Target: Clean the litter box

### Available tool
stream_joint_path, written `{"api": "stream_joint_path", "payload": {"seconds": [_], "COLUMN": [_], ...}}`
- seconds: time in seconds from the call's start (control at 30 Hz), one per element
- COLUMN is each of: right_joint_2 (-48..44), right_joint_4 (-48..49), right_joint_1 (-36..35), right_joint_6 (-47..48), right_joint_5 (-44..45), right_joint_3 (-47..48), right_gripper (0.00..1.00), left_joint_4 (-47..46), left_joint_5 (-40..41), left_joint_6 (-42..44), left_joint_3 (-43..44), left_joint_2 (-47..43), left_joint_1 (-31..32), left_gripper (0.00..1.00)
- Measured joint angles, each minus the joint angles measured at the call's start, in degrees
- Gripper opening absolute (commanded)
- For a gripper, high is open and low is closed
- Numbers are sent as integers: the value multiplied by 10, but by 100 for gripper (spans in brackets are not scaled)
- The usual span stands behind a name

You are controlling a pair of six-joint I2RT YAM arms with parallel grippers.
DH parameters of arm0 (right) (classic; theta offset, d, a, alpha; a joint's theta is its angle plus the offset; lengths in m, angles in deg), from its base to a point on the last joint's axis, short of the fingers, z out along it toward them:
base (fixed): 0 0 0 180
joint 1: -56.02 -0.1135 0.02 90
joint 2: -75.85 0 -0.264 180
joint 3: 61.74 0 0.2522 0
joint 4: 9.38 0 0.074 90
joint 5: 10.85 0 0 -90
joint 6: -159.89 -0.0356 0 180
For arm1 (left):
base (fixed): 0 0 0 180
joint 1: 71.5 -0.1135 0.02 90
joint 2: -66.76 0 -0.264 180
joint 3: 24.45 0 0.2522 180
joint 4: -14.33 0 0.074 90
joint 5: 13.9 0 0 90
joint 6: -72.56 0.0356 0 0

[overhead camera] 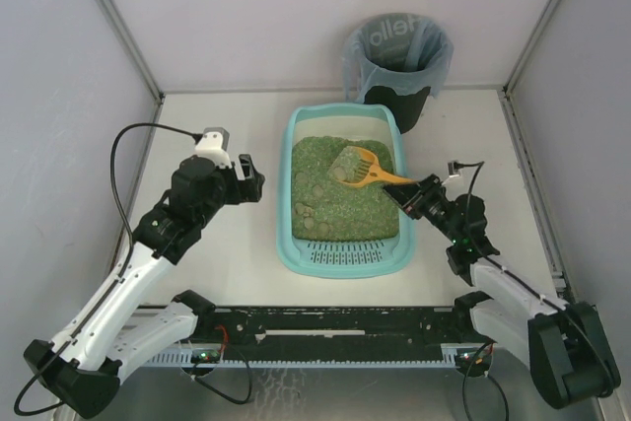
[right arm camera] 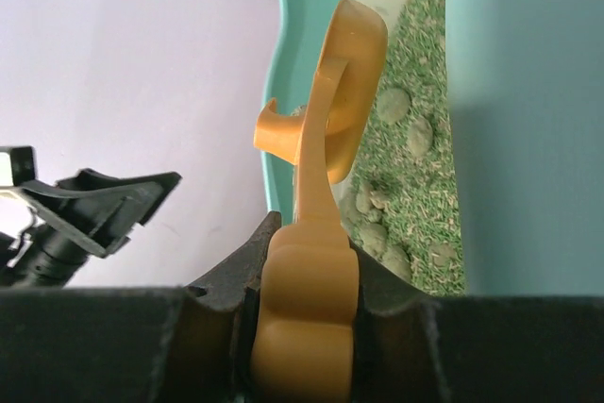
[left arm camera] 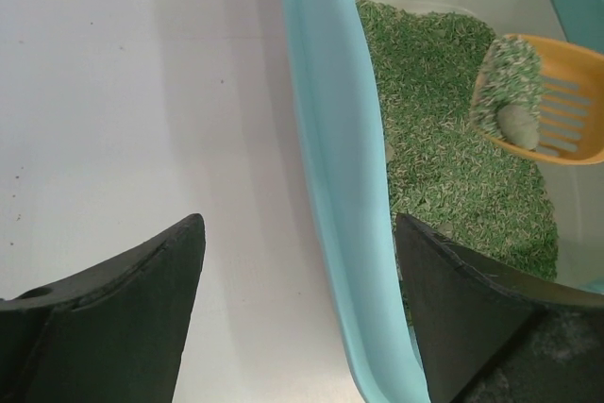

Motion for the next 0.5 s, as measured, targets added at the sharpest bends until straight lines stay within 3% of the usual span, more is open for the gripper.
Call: {"api": "stream_joint_path", "payload": {"seconds": [0.37,0.5], "right_joint_2": [-67,-49], "right_joint_4": [3,35], "right_joint_1": [54,57], "right_joint_6": [-45,-67], "right_joint_5": [-56,-82], "right_joint_3": [-23,-23], "right_gripper": [0,0], "left_joint_4": [-13,-11], "left_joint_5": [-6,-8], "left_joint_6": [-4,1], "left_joint_3": [2,7], "left_joint_2": [10,12], "left_joint_1": [0,-2], "left_gripper": [86,87]}}
